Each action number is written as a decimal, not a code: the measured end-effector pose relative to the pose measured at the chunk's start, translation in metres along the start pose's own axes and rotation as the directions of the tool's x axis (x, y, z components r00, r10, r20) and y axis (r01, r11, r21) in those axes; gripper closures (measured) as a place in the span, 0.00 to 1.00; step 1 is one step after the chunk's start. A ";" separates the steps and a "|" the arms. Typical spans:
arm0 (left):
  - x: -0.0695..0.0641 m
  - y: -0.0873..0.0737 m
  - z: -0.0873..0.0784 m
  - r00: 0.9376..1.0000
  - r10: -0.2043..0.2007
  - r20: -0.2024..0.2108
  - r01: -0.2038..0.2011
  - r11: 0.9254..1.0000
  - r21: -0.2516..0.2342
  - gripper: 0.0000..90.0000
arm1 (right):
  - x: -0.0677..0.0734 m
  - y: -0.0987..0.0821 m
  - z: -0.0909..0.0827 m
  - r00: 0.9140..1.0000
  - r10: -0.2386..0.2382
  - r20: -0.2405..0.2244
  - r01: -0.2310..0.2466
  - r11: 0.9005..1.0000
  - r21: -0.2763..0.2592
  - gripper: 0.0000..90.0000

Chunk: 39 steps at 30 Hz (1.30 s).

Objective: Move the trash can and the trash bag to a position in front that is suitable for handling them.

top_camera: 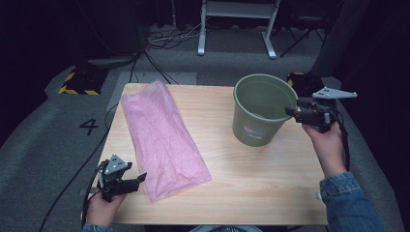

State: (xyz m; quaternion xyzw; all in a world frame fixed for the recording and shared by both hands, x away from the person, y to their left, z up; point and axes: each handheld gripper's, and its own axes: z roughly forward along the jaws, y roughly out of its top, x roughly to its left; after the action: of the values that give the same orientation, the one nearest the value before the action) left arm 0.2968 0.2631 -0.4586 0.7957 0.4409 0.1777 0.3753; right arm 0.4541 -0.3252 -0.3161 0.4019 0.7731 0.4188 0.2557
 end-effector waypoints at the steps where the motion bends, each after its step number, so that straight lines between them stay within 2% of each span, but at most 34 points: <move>1: 0.000 0.000 0.000 1.000 0.000 0.000 0.000 1.000 0.000 0.34 | 0.000 0.000 0.000 1.000 0.000 0.000 0.000 1.000 0.000 0.46; 2: 0.000 0.000 0.000 1.000 0.003 0.001 -0.003 1.000 -0.004 0.34 | -0.006 0.002 0.007 1.000 0.015 0.009 -0.015 1.000 0.010 0.46; 6: -0.001 0.000 0.001 1.000 0.018 0.006 -0.018 1.000 -0.004 0.34 | -0.016 0.003 0.014 0.999 0.047 0.018 -0.047 0.999 0.010 0.45; 7: -0.001 0.000 0.001 1.000 0.017 0.007 -0.017 1.000 -0.005 0.34 | -0.019 0.003 0.016 0.998 0.055 0.019 -0.055 0.998 -0.002 0.45; 8: -0.001 -0.001 0.001 1.000 0.020 0.008 -0.020 1.000 -0.004 0.34 | -0.026 -0.001 0.018 0.996 0.092 -0.001 -0.092 0.995 -0.048 0.45; 9: -0.001 -0.001 0.001 1.000 0.023 0.008 -0.023 1.000 -0.004 0.34 | -0.026 -0.001 0.018 0.996 0.092 -0.001 -0.092 0.995 -0.048 0.45; 11: -0.001 -0.001 0.001 1.000 0.025 0.009 -0.025 1.000 -0.006 0.34 | -0.031 -0.003 0.021 0.992 0.123 -0.027 -0.125 0.989 -0.079 0.46; 12: 0.000 -0.001 0.002 1.000 0.025 0.010 -0.025 1.000 -0.007 0.34 | -0.033 -0.002 0.022 0.994 0.108 0.003 -0.107 0.991 -0.075 0.44; 13: -0.001 -0.001 0.002 1.000 0.022 0.010 -0.021 1.000 -0.007 0.34 | -0.033 -0.002 0.022 0.994 0.108 0.003 -0.107 0.991 -0.075 0.44; 14: -0.001 -0.001 0.002 1.000 0.025 0.010 -0.025 1.000 -0.007 0.34 | -0.033 -0.001 0.023 0.996 0.087 0.036 -0.084 0.995 -0.061 0.44; 16: -0.001 -0.001 0.003 1.000 0.027 0.012 -0.027 1.000 -0.005 0.34 | -0.033 -0.001 0.022 0.996 0.082 0.042 -0.079 0.995 -0.065 0.44; 19: 0.000 -0.001 0.004 0.999 0.031 0.011 -0.031 1.000 0.000 0.34 | -0.035 -0.001 0.025 0.996 0.068 0.061 -0.066 0.997 -0.028 0.44; 25: 0.000 -0.002 0.004 1.000 0.029 0.009 -0.029 1.000 -0.002 0.34 | -0.037 -0.002 0.033 0.997 0.068 0.041 -0.069 0.998 0.011 0.44; 28: 0.001 -0.002 0.004 1.000 0.027 0.010 -0.027 1.000 -0.001 0.34 | -0.037 -0.004 0.038 0.997 0.055 0.060 -0.058 0.997 0.041 0.44; 30: 0.001 -0.003 0.005 1.000 0.020 0.011 -0.020 1.000 0.000 0.34 | -0.038 -0.008 0.041 0.996 0.069 0.061 -0.072 0.996 0.044 0.43; 32: 0.002 -0.003 0.006 1.000 0.015 0.011 -0.015 1.000 -0.001 0.34 | -0.040 -0.011 0.039 0.994 0.108 0.035 -0.109 0.994 0.027 0.44; 33: 0.002 -0.003 0.006 1.000 0.014 0.014 -0.014 1.000 -0.001 0.34 | -0.040 -0.011 0.039 0.994 0.108 0.035 -0.109 0.994 0.027 0.44; 35: 0.002 -0.003 0.006 1.000 0.015 0.015 -0.015 1.000 0.002 0.34 | -0.038 -0.011 0.038 0.995 0.096 0.030 -0.097 0.995 0.032 0.45; 36: 0.002 -0.003 0.006 1.000 0.014 0.015 -0.014 1.000 0.002 0.34 | -0.033 -0.010 0.036 0.997 0.069 0.021 -0.070 0.997 0.036 0.45; 37: 0.002 -0.003 0.006 1.000 0.015 0.015 -0.015 1.000 0.001 0.34 | -0.033 -0.010 0.036 0.997 0.069 0.021 -0.070 0.997 0.036 0.45; 39: 0.002 -0.003 0.006 1.000 0.010 0.013 -0.010 1.000 -0.002 0.34 | -0.022 -0.010 0.034 1.000 0.029 0.002 -0.029 0.999 0.039 0.45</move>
State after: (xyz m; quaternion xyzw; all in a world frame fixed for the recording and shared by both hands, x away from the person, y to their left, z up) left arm 0.2999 0.2632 -0.4644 0.7988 0.4341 0.1750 0.3781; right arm 0.4870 -0.3324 -0.3410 0.4184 0.7749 0.4072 0.2422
